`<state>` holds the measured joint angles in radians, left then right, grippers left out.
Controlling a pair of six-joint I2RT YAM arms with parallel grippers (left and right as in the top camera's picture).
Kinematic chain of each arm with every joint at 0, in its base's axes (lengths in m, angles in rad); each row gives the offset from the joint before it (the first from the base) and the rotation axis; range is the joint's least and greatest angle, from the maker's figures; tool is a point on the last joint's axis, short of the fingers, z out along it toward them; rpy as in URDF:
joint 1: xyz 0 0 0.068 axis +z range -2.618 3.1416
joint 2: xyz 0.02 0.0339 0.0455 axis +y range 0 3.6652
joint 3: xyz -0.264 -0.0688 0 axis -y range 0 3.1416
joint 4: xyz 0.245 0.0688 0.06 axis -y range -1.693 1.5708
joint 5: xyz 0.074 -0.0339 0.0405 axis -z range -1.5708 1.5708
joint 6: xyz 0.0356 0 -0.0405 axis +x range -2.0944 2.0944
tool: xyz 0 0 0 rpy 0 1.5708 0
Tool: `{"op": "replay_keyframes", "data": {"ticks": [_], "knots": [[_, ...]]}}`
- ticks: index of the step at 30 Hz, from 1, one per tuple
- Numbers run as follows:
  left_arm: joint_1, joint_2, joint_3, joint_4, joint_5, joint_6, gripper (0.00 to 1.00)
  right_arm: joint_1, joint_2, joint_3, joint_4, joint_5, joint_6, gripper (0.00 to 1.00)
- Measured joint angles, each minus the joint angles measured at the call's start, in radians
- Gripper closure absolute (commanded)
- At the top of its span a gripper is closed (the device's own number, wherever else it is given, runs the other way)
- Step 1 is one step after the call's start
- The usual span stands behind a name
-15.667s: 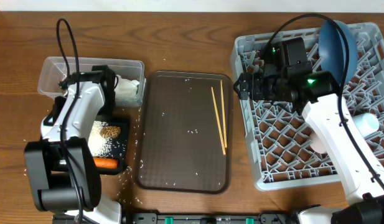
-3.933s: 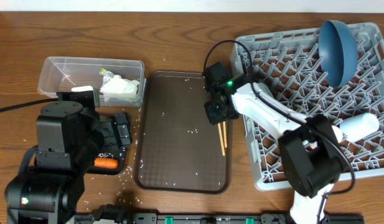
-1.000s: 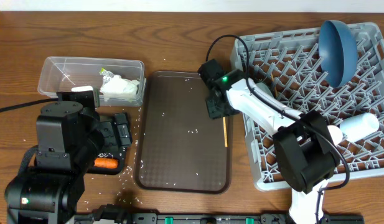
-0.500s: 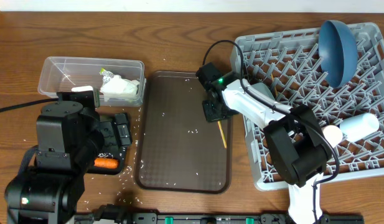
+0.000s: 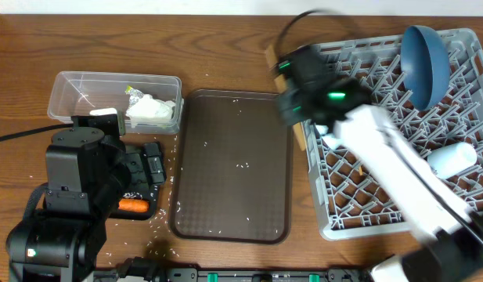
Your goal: Sort waste into correct bins and load items into the dishwasher rack
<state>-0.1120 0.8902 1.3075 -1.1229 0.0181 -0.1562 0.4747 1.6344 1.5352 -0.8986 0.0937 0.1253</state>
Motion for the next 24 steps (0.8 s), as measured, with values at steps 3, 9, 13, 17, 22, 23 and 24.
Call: {"op": "replay_keyframes", "data": {"ticks": [3,9,13,17,22,23,24], "knots": [[0.000,0.000,0.000,0.000,0.000,0.000,0.02,-0.112,-0.080,0.010,0.003,0.043,-0.041,0.99],[0.000,0.000,0.000,0.000,0.000,0.000,0.02,-0.336,-0.054,0.001,-0.002,0.089,-0.129,0.99],[0.000,0.000,0.000,0.000,0.000,0.000,0.02,-0.424,0.019,-0.018,-0.014,0.053,-0.219,0.99],[0.000,0.000,0.000,0.000,0.000,0.000,0.02,-0.431,0.105,-0.029,-0.033,-0.006,-0.281,0.99],[0.000,0.000,0.000,0.000,0.000,0.000,0.02,-0.417,0.191,-0.032,-0.032,-0.031,-0.292,0.82],[0.000,0.000,0.000,0.000,0.000,0.000,0.02,-0.415,0.202,-0.032,-0.032,-0.031,-0.280,0.73],[0.000,0.000,0.000,0.000,0.000,0.000,0.02,-0.413,0.212,-0.033,-0.031,-0.026,-0.276,0.68]]}}
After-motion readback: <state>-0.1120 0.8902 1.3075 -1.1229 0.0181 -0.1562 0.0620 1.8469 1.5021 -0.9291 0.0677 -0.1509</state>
